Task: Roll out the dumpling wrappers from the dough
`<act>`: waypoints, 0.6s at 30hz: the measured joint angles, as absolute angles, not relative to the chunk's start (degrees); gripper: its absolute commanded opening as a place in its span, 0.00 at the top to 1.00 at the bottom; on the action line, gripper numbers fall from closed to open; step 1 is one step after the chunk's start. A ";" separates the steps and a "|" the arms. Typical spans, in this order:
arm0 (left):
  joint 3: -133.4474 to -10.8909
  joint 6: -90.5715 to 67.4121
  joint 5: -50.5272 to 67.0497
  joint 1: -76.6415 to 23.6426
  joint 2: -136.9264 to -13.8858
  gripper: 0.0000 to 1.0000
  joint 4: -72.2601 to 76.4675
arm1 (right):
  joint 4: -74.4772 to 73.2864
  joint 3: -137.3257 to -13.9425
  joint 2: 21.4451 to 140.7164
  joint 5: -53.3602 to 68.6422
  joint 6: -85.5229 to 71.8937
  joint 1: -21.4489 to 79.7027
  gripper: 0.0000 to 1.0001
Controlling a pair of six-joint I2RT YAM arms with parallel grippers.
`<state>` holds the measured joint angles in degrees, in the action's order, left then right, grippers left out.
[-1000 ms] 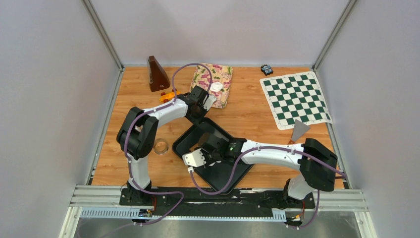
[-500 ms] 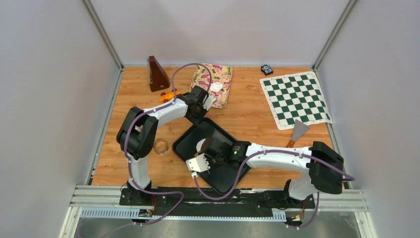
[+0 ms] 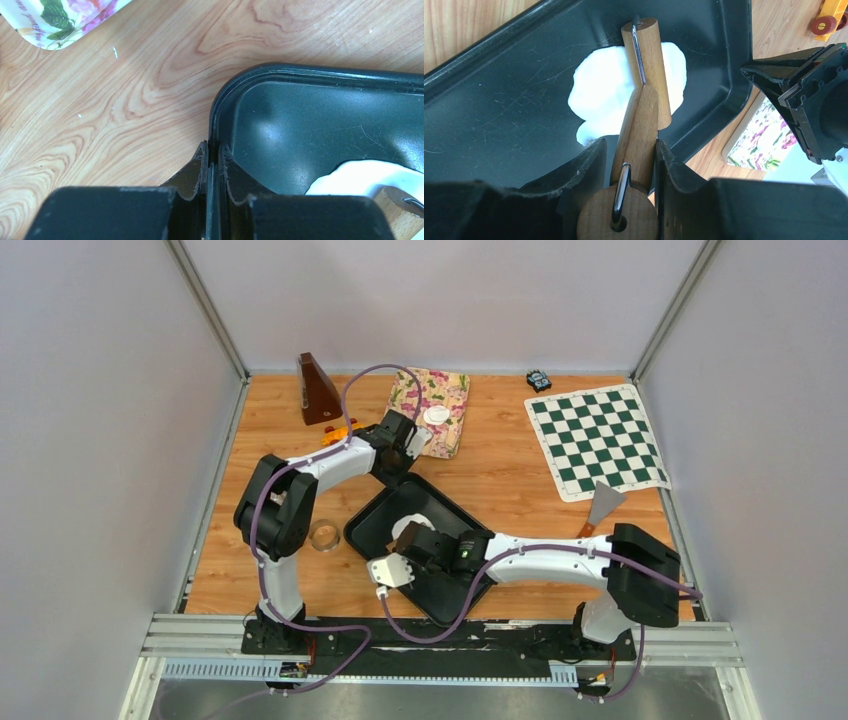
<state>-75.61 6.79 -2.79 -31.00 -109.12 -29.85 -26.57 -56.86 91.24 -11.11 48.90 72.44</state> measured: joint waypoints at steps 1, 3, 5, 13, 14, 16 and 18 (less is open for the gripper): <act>-75.61 6.79 -2.81 -30.94 -109.12 1.00 -29.82 | -26.46 -56.86 91.26 -11.14 48.90 72.42 1.00; -75.61 6.79 -2.96 -30.94 -109.12 1.00 -29.82 | -26.52 -56.86 91.20 -11.09 48.88 72.42 1.00; -75.61 6.79 -3.01 -30.94 -109.12 1.00 -29.82 | -26.81 -56.77 90.76 -10.76 48.95 72.42 1.00; -75.61 6.74 -2.92 -31.09 -109.12 1.00 -30.28 | -33.01 -56.73 87.37 -8.14 49.69 73.52 1.00; -75.61 6.74 -2.90 -31.09 -109.12 1.00 -30.28 | -34.70 -56.71 86.83 -7.64 49.65 73.84 1.00; -75.61 6.74 -2.90 -31.09 -109.12 1.00 -30.30 | -36.56 -56.73 86.26 -7.20 49.63 74.32 1.00; -75.61 6.74 -2.92 -31.09 -109.12 1.00 -30.30 | -36.93 -56.84 86.19 -7.18 49.60 74.46 1.00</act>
